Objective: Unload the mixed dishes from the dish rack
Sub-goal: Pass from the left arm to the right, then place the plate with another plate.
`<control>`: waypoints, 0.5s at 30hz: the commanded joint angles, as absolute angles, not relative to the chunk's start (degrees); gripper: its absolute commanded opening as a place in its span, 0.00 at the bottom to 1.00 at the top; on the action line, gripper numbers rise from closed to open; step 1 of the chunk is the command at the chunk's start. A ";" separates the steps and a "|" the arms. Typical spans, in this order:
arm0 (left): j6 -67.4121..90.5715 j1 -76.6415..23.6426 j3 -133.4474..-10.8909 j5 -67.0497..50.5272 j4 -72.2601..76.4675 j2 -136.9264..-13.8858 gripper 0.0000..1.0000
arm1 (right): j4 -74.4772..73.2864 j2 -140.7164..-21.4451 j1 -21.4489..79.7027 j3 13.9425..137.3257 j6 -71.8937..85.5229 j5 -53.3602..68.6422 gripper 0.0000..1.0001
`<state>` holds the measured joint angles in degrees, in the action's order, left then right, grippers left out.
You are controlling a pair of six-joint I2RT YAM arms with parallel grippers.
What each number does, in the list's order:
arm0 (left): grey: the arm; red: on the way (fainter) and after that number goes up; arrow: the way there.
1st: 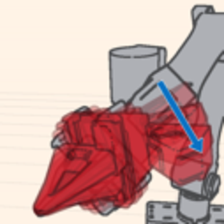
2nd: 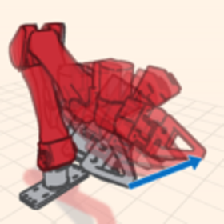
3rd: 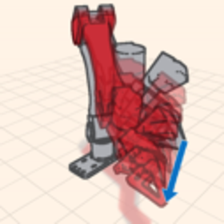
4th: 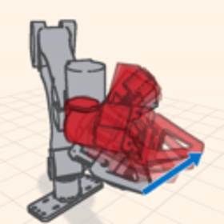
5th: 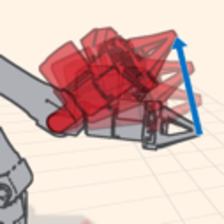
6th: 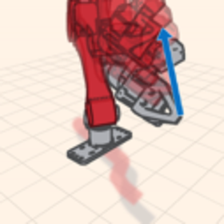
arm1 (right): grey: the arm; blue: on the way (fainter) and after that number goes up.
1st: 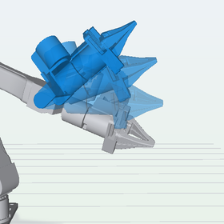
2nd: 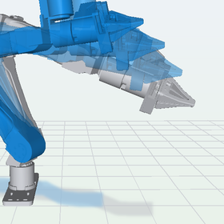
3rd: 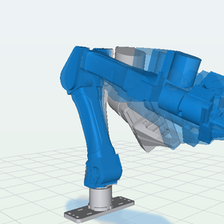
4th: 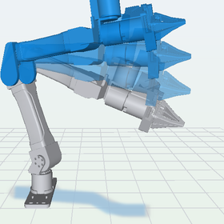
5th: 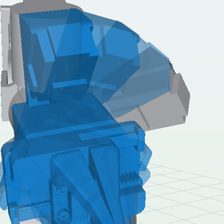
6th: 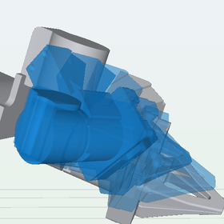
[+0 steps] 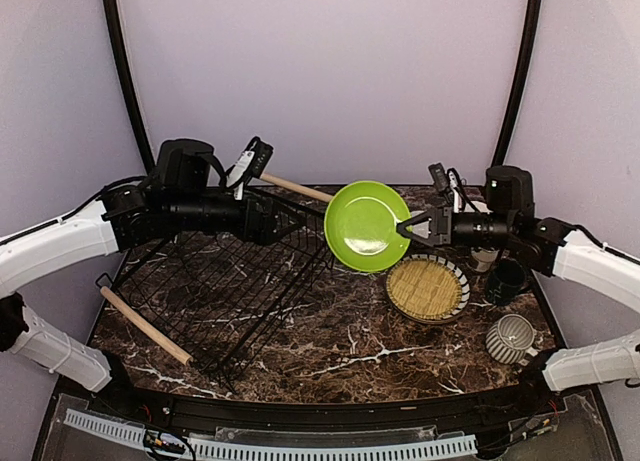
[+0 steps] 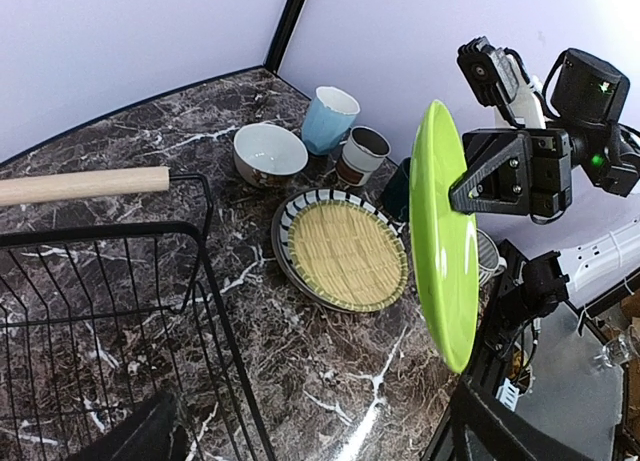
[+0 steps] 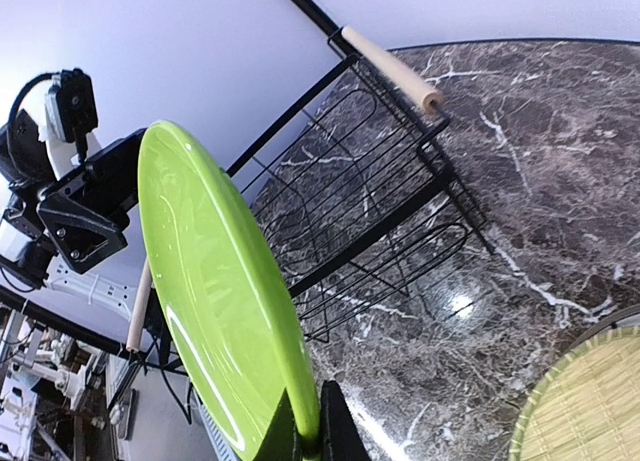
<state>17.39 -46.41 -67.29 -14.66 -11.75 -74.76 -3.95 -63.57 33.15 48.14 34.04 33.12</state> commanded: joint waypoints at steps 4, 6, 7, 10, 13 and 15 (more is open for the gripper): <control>15.44 -46.34 -65.30 -10.27 -13.18 -70.50 0.93 | -6.21 -56.11 26.10 44.75 35.84 29.25 0.00; 15.39 -46.34 -65.24 -9.99 -13.18 -70.36 0.94 | -8.32 -54.45 23.87 43.88 36.34 27.30 0.00; 15.38 -46.37 -65.23 -9.95 -13.16 -70.29 0.94 | -9.93 -53.73 22.76 43.52 36.58 26.09 0.00; 15.36 -46.39 -65.22 -9.81 -13.25 -70.31 0.94 | -16.68 -52.62 20.05 43.01 37.10 20.95 0.00; 15.36 -46.33 -65.30 -9.80 -13.47 -70.44 0.94 | -21.52 -52.61 18.17 42.13 38.36 16.43 0.00; 15.38 -46.32 -65.30 -9.76 -13.59 -70.55 0.94 | -22.92 -53.36 17.54 40.91 39.26 16.13 0.00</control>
